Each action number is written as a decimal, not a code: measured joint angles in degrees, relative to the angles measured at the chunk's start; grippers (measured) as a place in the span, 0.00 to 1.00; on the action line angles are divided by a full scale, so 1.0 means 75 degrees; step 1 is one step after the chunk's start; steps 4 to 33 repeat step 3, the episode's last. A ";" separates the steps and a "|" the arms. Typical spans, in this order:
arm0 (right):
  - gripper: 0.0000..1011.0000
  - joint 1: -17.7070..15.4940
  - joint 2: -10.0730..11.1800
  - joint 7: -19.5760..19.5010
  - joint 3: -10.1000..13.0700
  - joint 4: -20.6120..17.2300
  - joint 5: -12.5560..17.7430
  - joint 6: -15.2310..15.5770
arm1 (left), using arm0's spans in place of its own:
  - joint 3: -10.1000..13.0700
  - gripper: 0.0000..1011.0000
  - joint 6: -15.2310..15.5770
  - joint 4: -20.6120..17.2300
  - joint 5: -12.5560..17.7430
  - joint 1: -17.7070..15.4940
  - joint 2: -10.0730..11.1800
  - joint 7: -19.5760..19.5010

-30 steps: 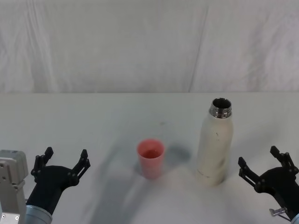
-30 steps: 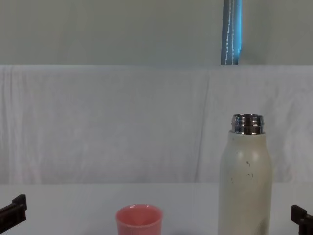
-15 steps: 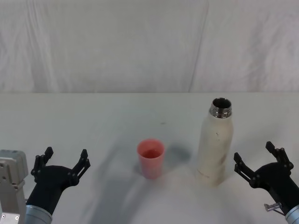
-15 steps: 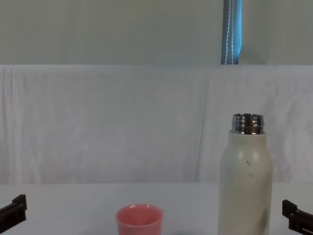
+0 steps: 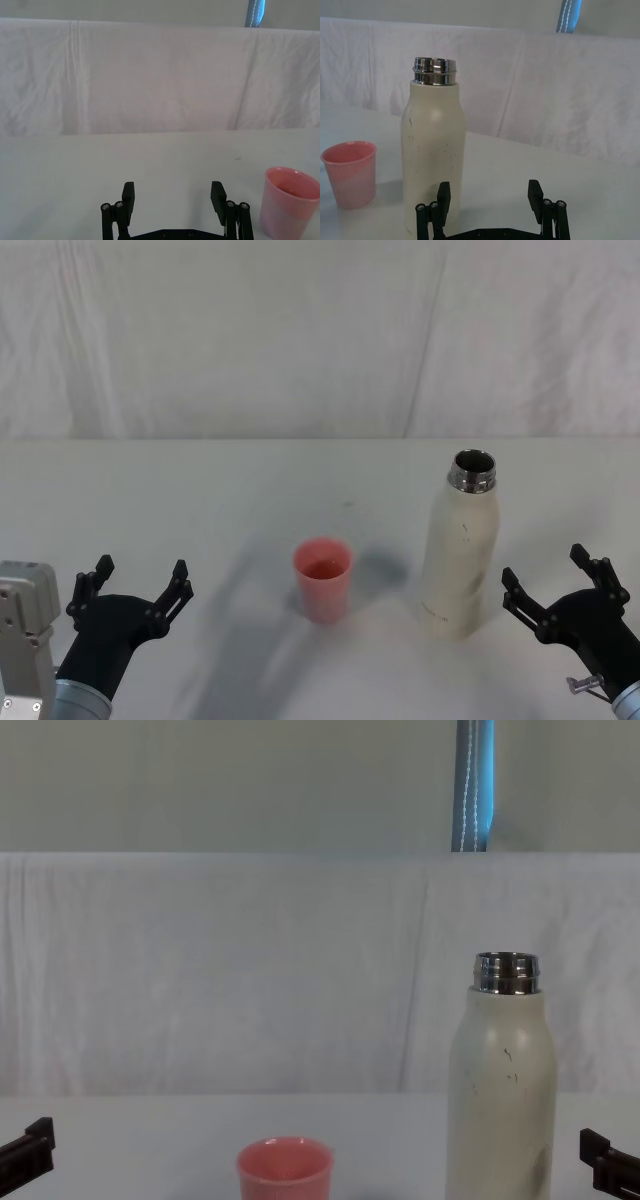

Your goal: Grasp the thermos with one hand and pour water into the cup lid.

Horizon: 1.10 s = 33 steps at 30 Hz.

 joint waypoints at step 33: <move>0.99 -0.0003 0.0001 0.0001 0.0002 -0.0003 0.0001 0.0002 | 0.0000 0.99 0.0000 0.0000 0.0000 0.0000 0.0000 0.0000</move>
